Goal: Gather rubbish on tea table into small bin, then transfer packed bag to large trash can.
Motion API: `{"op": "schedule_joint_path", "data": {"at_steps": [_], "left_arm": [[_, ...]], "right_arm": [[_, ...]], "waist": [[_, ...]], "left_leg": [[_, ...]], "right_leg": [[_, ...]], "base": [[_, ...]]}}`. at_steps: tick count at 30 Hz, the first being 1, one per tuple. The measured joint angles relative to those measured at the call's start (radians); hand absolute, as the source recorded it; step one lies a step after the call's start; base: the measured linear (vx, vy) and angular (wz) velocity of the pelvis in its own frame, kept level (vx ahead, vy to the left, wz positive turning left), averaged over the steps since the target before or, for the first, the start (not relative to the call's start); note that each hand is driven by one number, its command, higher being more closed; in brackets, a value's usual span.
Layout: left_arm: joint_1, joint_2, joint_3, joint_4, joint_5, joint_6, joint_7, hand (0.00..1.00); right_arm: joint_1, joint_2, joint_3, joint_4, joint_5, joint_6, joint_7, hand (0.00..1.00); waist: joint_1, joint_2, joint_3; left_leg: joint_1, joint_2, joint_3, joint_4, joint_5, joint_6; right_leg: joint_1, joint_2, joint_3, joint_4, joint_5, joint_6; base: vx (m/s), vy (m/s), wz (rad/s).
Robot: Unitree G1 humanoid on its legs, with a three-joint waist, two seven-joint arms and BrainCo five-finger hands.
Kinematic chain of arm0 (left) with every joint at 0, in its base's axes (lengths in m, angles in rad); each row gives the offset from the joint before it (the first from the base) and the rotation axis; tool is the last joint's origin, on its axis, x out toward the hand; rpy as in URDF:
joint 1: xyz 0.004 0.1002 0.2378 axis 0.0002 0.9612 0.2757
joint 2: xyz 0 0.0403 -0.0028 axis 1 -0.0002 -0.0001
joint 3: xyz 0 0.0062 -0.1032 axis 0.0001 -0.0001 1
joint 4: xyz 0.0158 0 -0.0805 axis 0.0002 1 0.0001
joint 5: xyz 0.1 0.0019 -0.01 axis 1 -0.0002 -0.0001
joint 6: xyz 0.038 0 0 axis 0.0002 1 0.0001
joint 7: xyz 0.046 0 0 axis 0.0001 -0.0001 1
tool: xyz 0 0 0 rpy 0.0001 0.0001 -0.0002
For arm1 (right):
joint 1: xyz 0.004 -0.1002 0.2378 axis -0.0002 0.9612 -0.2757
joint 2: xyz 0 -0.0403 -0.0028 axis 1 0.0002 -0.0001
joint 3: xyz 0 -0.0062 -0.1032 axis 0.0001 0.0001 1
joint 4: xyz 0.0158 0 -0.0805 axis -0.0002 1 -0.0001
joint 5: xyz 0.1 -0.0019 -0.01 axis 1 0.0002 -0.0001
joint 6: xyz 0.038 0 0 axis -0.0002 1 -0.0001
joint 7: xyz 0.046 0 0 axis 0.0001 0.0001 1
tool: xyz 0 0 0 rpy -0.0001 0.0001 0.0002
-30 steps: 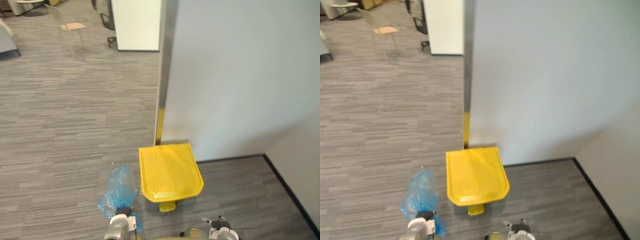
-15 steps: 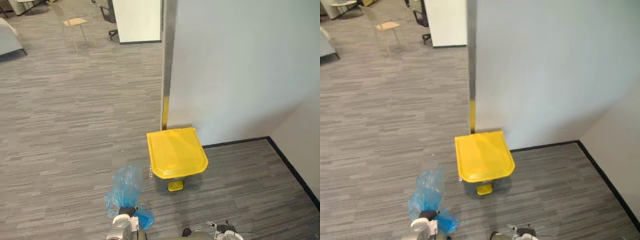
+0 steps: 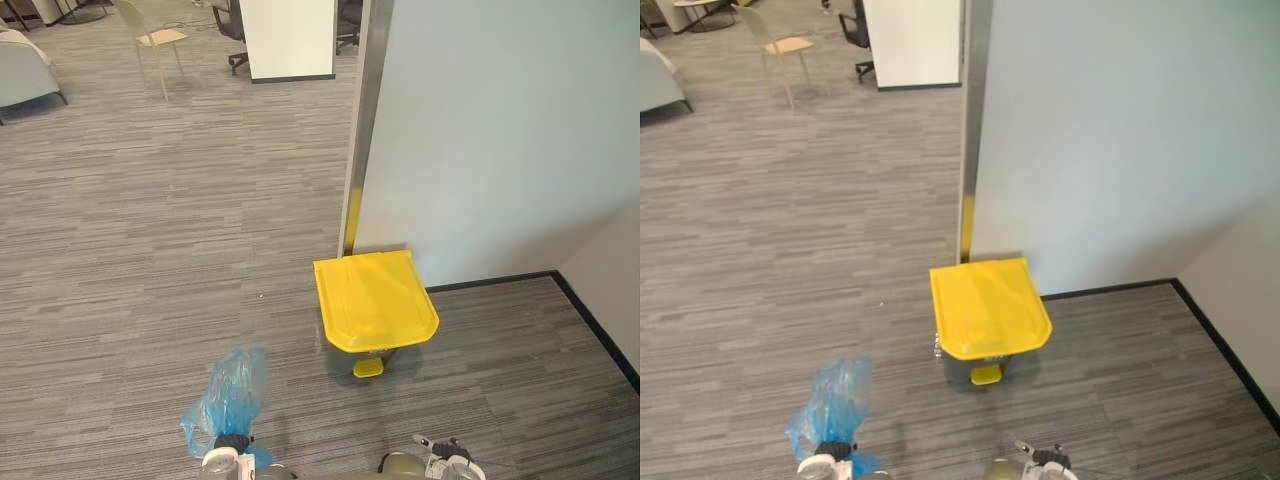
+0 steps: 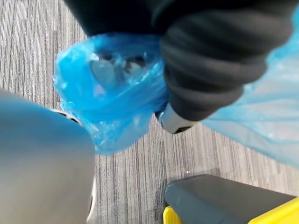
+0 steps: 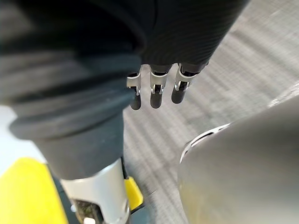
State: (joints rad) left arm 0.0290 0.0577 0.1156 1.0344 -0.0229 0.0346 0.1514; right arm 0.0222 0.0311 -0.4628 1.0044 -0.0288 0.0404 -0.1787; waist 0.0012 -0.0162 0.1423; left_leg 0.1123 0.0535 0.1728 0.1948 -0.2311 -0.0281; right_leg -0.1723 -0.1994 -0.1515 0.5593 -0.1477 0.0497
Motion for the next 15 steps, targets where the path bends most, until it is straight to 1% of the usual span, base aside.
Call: {"op": "schedule_joint_path", "data": {"at_steps": [1, 2, 3, 4, 6, 8, 9, 10, 11, 12, 13, 14, 15], "left_arm": [[0.001, 0.003, 0.01, 0.0, 0.0, 0.0, -0.001, 1.0], [0.0, 0.013, 0.026, 0.0, 0.002, 0.0, -0.003, 1.0], [0.0, 0.001, 0.045, 0.001, 0.001, 0.0, -0.003, 1.0], [0.0, -0.006, 0.054, 0.001, 0.001, 0.0, -0.003, 1.0], [-0.001, -0.026, 0.064, 0.0, 0.002, -0.001, -0.003, 1.0], [-0.001, -0.036, 0.068, 0.0, 0.002, -0.001, -0.003, 1.0], [0.0, -0.039, 0.074, -0.001, 0.004, -0.001, -0.005, 1.0], [-0.005, -0.046, 0.091, -0.005, 0.009, -0.002, -0.009, 1.0], [-0.01, -0.048, 0.093, -0.007, 0.014, -0.002, -0.01, 1.0], [-0.021, -0.056, 0.095, -0.025, 0.021, -0.004, -0.01, 1.0], [-0.017, -0.056, 0.096, -0.025, 0.021, -0.007, -0.01, 1.0], [-0.018, -0.066, 0.102, -0.025, 0.021, -0.01, -0.01, 1.0], [-0.024, -0.084, 0.102, -0.025, 0.021, -0.008, -0.009, 1.0]], "right_arm": [[0.0, 0.004, 0.0, 0.006, 0.0, 0.001, 0.001, 0.0], [0.004, 0.013, -0.005, 0.017, 0.001, 0.001, 0.002, 0.0], [0.001, 0.009, -0.014, 0.034, 0.001, 0.001, 0.002, 0.0], [0.001, 0.01, -0.02, 0.034, 0.0, 0.003, 0.001, 0.0], [0.0, 0.003, -0.027, 0.033, 0.0, 0.007, 0.002, 0.0], [0.001, -0.001, -0.028, 0.034, 0.0, 0.008, 0.001, 0.0], [0.004, 0.0, -0.025, 0.034, 0.0, 0.008, 0.001, 0.0], [0.008, 0.003, -0.014, 0.034, 0.0, 0.008, 0.001, 0.0], [0.01, 0.002, -0.002, 0.034, 0.0, 0.008, 0.001, 0.0], [0.013, -0.003, 0.03, 0.033, 0.0, 0.008, 0.001, 0.0], [0.014, -0.005, 0.038, 0.033, 0.0, 0.008, 0.0, 0.0], [0.015, -0.01, 0.038, 0.032, 0.0, 0.008, 0.001, 0.0], [0.018, -0.02, 0.033, 0.032, -0.001, 0.009, 0.0, 0.0]], "waist": [[0.0, -0.009, -0.005], [-0.001, -0.032, -0.01], [0.001, -0.03, -0.015], [0.001, -0.023, -0.021], [0.0, 0.006, -0.025], [0.001, 0.017, -0.027], [0.002, 0.017, -0.028], [0.003, 0.013, -0.026], [0.004, 0.011, -0.026], [0.011, 0.003, -0.021], [0.015, -0.001, -0.018], [0.012, 0.012, -0.021], [0.007, 0.031, -0.03]], "left_leg": [[-0.001, 0.001, -0.007, 0.0, 0.0, -0.004], [-0.005, -0.009, -0.029, 0.005, -0.005, -0.019], [-0.001, 0.005, -0.036, 0.006, -0.009, -0.036], [-0.005, 0.012, -0.037, 0.005, -0.006, -0.042], [0.007, 0.038, -0.034, -0.001, -0.005, -0.051], [0.031, 0.056, -0.034, 0.0, -0.005, -0.052], [0.03, 0.061, -0.033, 0.015, -0.006, -0.054], [0.002, 0.073, -0.032, 0.115, -0.018, -0.074], [-0.023, 0.079, -0.032, 0.177, -0.024, -0.083], [-0.099, 0.102, -0.02, 0.336, -0.033, -0.084], [-0.11, 0.109, -0.014, 0.352, -0.05, -0.083], [-0.115, 0.114, 0.002, 0.304, -0.08, -0.068], [-0.111, 0.111, 0.007, 0.208, -0.049, -0.049]], "right_leg": [[0.008, 0.018, 0.002, -0.051, 0.004, -0.003], [0.04, 0.027, -0.01, -0.142, 0.01, -0.02], [0.072, 0.035, -0.026, -0.188, -0.009, 0.002], [0.072, 0.044, -0.03, -0.198, -0.01, 0.002], [0.096, 0.077, -0.043, -0.23, -0.009, -0.004], [0.144, 0.096, -0.054, -0.27, -0.005, -0.01], [0.166, 0.101, -0.059, -0.289, -0.004, -0.012], [0.204, 0.105, -0.066, -0.325, -0.001, -0.011], [0.213, 0.107, -0.068, -0.335, 0.002, -0.012], [0.24, 0.103, -0.065, -0.363, 0.013, -0.015], [0.245, 0.103, -0.064, -0.37, 0.015, -0.014], [0.249, 0.104, -0.057, -0.374, 0.017, -0.013], [0.243, 0.114, -0.053, -0.375, 0.021, -0.004]], "base": [[0.13, -0.119, 0.55], [0.15, -0.146, 0.33], [0.17, -0.147, 0.25], [0.24, -0.15, 0.06], [0.25, -0.097, 0.06], [0.18, -0.06, 0.05], [0.17, -0.058, 0.13], [0.14, -0.044, 0.13], [0.12, -0.02, 0.02], [0.05, 0.023, -0.1], [0.07, 0.058, -0.18], [0.04, 0.105, -0.16], [0.04, 0.117, -0.25]]}}
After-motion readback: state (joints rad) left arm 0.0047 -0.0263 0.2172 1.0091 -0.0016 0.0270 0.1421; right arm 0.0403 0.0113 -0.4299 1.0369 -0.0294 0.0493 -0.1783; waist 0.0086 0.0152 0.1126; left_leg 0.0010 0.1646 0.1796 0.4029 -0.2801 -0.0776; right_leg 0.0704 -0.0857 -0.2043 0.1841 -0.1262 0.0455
